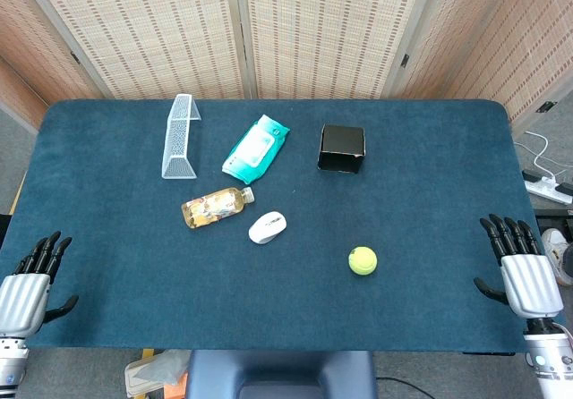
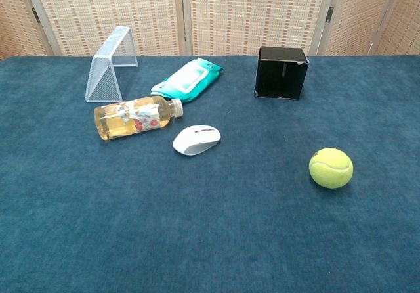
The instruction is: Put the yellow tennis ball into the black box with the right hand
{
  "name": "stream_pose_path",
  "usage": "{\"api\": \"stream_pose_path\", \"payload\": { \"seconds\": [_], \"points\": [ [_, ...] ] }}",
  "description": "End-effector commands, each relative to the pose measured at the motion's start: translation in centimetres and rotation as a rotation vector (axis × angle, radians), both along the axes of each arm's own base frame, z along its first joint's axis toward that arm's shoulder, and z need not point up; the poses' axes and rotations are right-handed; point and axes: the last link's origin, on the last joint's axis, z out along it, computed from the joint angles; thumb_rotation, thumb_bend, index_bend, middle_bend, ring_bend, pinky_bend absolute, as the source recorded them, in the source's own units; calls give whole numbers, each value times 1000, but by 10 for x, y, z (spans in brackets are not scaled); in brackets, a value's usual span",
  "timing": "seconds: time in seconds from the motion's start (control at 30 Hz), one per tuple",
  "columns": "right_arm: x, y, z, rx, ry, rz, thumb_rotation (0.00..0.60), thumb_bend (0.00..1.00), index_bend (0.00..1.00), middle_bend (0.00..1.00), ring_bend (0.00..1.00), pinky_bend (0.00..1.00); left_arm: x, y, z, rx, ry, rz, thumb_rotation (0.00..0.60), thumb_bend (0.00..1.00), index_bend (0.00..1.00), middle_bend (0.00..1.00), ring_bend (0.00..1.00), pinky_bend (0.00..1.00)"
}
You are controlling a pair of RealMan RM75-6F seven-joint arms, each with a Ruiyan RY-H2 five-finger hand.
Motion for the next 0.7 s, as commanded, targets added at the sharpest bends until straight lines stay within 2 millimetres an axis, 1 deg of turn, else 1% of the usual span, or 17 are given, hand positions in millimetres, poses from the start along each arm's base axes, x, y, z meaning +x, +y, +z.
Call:
{"api": "stream_pose_path", "payload": {
  "seconds": [0.03, 0.17, 0.3, 0.37, 0.43, 0.5, 0.6, 0.7],
  "points": [
    [-1, 0, 0, 1, 3, -2, 600, 141, 11, 32, 0, 15, 0, 0, 0, 0, 2, 0, 600, 241, 56, 98, 26, 248],
    [-1, 1, -2, 8, 14, 0, 600, 144, 11, 36, 0, 15, 1, 0, -1, 0, 8, -3, 600, 240, 57, 99, 27, 249],
    [3, 2, -7, -24, 17, 32, 600, 208, 26, 81, 0, 15, 2, 0, -1, -2, 7, -8, 600, 241, 56, 98, 26, 249],
    [7, 2, -13, -51, 11, 59, 600, 267, 70, 132, 0, 28, 1, 1, -2, -4, 11, -6, 600, 240, 56, 99, 27, 249],
    [12, 4, -23, -68, -3, 93, 600, 320, 118, 185, 1, 50, 0, 2, -2, -5, 15, 4, 600, 241, 57, 99, 27, 249],
    [17, 7, -35, -77, -20, 125, 600, 370, 170, 236, 25, 74, 0, 1, -1, -2, 13, 10, 600, 241, 57, 100, 27, 249],
    [23, 13, -53, -82, -42, 152, 600, 422, 251, 306, 94, 137, 1, -1, 1, 5, -1, 0, 600, 240, 58, 102, 42, 249],
    [30, 17, -73, -67, -43, 161, 600, 467, 334, 372, 173, 268, 2, -2, 2, 8, -12, -9, 600, 241, 58, 102, 46, 250]
  ]
}}
